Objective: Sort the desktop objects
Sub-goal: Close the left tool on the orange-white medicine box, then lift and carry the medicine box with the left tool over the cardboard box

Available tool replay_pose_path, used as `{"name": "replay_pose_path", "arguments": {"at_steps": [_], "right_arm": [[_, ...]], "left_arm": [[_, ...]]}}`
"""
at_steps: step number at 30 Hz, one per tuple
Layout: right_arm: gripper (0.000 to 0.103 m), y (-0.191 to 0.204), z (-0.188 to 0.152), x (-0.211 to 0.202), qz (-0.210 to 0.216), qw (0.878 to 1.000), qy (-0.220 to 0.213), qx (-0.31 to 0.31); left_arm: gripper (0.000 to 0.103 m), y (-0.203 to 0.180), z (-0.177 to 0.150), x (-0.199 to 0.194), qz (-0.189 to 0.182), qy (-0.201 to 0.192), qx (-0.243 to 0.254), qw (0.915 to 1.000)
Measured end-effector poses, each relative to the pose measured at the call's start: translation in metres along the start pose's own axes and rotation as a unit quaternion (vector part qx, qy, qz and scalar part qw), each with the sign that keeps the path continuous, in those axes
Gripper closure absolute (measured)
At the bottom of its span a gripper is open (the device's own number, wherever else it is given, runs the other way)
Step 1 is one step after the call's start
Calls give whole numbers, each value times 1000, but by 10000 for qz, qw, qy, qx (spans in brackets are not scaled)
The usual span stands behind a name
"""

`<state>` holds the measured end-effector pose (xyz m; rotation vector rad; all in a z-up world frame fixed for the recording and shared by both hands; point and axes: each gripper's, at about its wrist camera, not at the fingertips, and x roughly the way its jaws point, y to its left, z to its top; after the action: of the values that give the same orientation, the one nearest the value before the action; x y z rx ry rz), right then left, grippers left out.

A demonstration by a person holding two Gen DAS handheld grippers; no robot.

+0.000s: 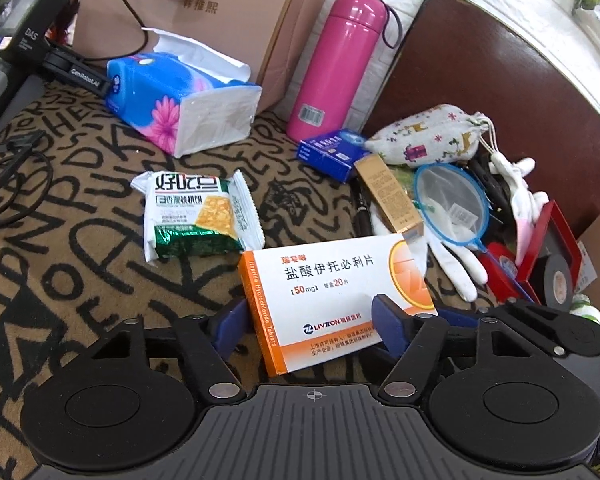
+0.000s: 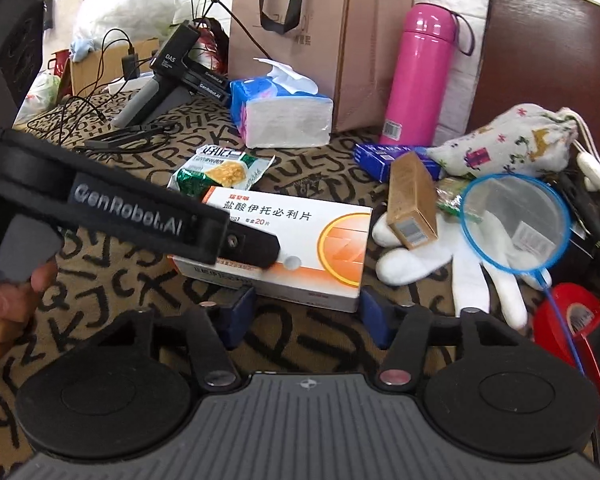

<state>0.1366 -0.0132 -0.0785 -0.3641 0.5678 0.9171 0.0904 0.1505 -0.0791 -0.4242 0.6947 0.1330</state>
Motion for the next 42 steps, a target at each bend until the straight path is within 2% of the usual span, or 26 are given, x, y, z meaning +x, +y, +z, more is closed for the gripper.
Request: {"name": "replay_pose_path", "arguments": {"at_steps": [4, 7, 10, 14, 19, 24, 26, 31, 34, 38, 42], "right_arm": [[46, 3, -10, -15, -168, 9998, 41, 88], [49, 1, -21, -32, -219, 9990, 41, 390], [54, 0, -36, -53, -352, 9970, 47, 683], [55, -1, -61, -88, -519, 9927, 45, 1087], [55, -2, -95, -138, -786, 9858, 16, 1484], [55, -3, -126, -180, -1258, 9753, 13, 1816], [54, -7, -139, -191, -1332, 9717, 4, 1948], [50, -10, -150, -200, -1661, 9703, -81, 1759], [49, -13, -151, -200, -1545, 9729, -176, 1709], [49, -13, -150, -195, -1436, 9759, -186, 1634], [50, -16, -152, -194, -1410, 9741, -165, 1762]], "left_arm": [[30, -10, -8, -5, -92, 90, 179, 9998], [31, -18, -15, -10, -218, 178, 279, 9992], [32, -30, -25, -13, -424, 307, 390, 9979], [33, -54, -40, -18, -736, 495, 647, 9940], [32, -91, -62, -21, -1249, 779, 1087, 9831], [32, -137, -86, -26, -1654, 970, 1630, 9678], [26, -149, -94, -25, -1785, 1046, 1780, 9620], [19, -165, -104, -24, -1652, 1055, 1908, 9619], [18, -168, -106, -25, -1582, 1066, 1994, 9612], [22, -174, -106, -25, -1568, 1125, 2115, 9581], [20, -181, -108, -21, -1487, 1125, 2157, 9585]]}}
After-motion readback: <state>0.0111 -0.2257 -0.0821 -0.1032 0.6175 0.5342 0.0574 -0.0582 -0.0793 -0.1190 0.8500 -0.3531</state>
